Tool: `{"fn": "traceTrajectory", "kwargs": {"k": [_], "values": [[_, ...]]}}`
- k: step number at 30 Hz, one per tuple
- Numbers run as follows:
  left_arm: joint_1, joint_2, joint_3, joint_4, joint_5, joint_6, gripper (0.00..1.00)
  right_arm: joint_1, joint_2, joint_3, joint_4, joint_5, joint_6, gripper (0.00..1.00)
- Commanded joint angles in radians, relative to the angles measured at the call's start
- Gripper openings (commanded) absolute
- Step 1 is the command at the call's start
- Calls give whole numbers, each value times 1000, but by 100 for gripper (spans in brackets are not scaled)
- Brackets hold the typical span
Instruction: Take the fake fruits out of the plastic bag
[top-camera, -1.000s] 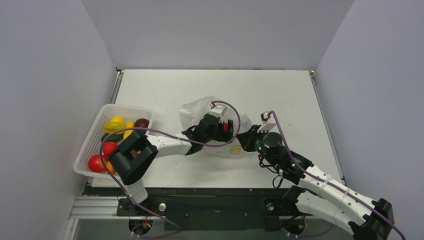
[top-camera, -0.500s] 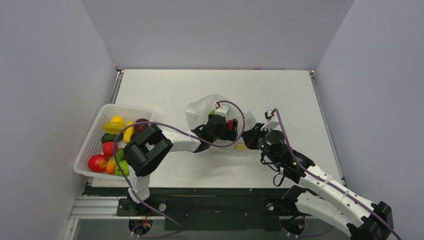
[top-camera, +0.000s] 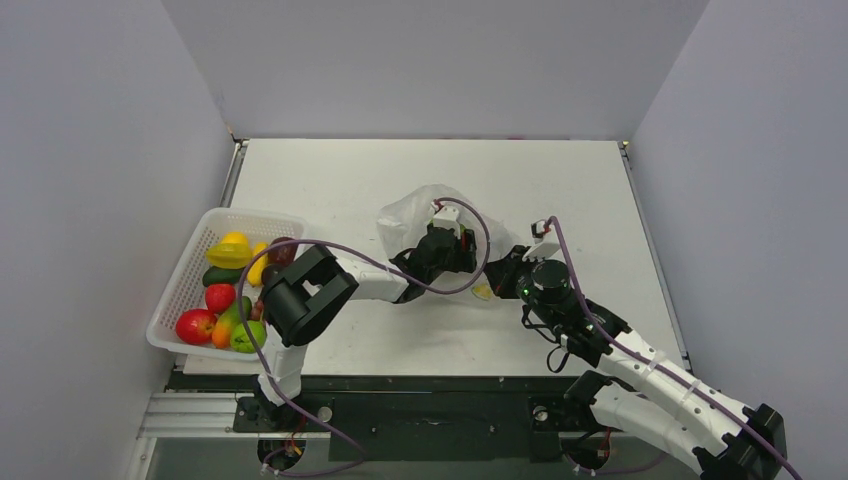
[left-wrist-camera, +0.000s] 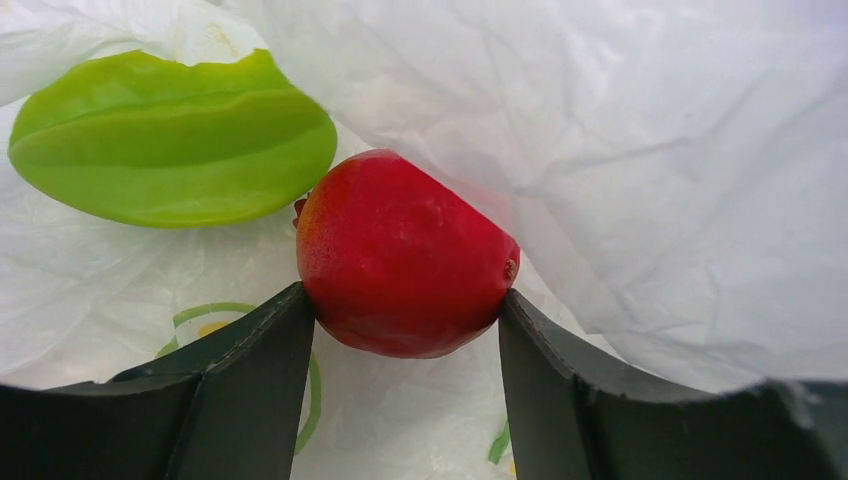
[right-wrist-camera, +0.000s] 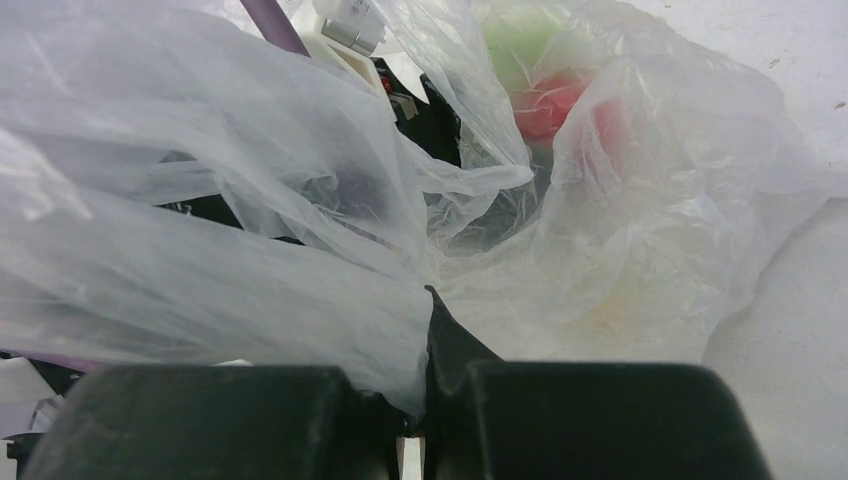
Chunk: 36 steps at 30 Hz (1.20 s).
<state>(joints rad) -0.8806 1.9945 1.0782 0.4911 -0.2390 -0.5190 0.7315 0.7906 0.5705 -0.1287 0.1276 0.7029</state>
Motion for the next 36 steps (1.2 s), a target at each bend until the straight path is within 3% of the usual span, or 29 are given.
{"fn": "traceTrajectory", "kwargs": {"k": [1, 5, 13, 23, 32, 36], "values": [[1, -25, 3, 94, 31, 13, 38, 5, -22, 20, 66, -51, 25, 0], [2, -90, -31, 81, 77, 20, 26, 6, -35, 14, 57, -36, 20, 0], [1, -328, -162, -44, 144, 31, 16, 0, -55, -13, 38, 14, 2, 0], [0, -704, -304, -320, 236, 58, 15, -11, -39, -36, 28, 45, 1, 0], [10, -1040, -241, -572, 233, 167, 14, -15, -39, -45, 27, 55, 12, 0], [19, -1144, -145, -749, 142, 257, 14, -14, -43, -44, 24, 52, 16, 0]]}}
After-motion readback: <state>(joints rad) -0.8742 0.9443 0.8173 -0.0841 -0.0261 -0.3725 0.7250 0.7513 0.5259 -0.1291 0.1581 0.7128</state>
